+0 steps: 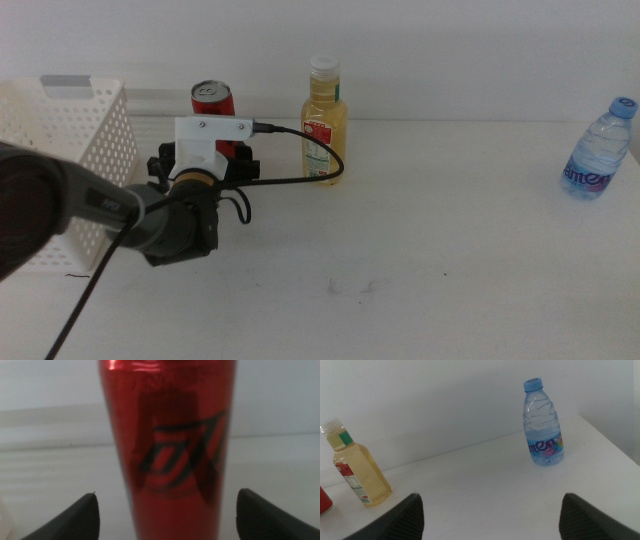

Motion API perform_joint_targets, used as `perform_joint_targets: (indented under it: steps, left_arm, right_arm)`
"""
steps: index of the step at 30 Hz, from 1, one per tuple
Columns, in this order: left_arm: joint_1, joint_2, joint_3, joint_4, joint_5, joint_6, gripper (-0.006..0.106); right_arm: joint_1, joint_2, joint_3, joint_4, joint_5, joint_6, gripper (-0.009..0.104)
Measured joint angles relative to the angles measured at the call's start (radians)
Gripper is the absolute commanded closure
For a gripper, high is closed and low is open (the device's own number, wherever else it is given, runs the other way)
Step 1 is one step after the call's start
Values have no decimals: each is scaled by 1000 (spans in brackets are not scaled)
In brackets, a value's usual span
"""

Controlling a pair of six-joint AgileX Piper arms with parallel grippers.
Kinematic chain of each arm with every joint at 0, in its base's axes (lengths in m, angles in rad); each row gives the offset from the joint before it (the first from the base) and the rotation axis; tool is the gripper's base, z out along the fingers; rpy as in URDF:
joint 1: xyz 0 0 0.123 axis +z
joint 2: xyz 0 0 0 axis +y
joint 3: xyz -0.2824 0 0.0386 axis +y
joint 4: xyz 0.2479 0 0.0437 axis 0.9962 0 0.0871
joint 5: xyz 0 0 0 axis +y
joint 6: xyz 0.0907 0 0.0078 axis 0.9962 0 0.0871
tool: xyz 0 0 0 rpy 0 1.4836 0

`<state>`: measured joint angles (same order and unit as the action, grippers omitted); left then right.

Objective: Use arms to grab the bottles and put them into the dustbin to the left of the table.

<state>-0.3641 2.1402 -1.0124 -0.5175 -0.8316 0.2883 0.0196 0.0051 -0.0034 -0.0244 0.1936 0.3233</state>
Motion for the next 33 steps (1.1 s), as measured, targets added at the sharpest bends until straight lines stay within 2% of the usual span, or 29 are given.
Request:
perform_joint_targets:
  steps: [5, 8, 11, 12, 14, 16, 18, 20, 22, 24, 27, 33]
  left_arm:
    - [18, 87, -115, 0, -1, 25, 7]
    - [24, 124, -160, -12, -1, 27, 17]
    - [24, 127, -175, -42, 6, 41, 44]
    - [21, 119, -175, -68, 15, 51, 57]
    - [10, 86, -158, -144, 48, 99, 79]
    - [-14, 13, -110, -261, 107, 235, 103]
    - [-51, -82, -57, -413, 155, 426, 102]
    - [-99, -211, -17, -621, 188, 667, 102]
    - [-140, -350, -9, -878, 223, 944, 102]
    - [-146, -463, -11, -1069, 271, 1196, 102]
    - [-128, -593, -11, -1189, 287, 1418, 102]
    - [-43, -745, -19, -1231, 234, 1559, 102]
  right_arm:
    - [0, 0, 0, 0, 0, 0, 16]
    - [0, 0, 0, 0, 0, 0, 16]
    - [0, 0, 0, 0, 0, 0, 16]
    - [0, 0, 0, 0, 0, 0, 16]
    - [0, 0, 0, 0, 0, 0, 16]
    - [0, 0, 0, 0, 0, 0, 16]
    - [0, 0, 0, 0, 0, 0, 16]
    - [0, 0, 0, 0, 0, 0, 16]
    - [0, 0, 0, 0, 0, 0, 16]
    - [0, 0, 0, 0, 0, 0, 16]
    - [0, 0, 0, 0, 0, 0, 16]
    - [0, 0, 0, 0, 0, 0, 16]
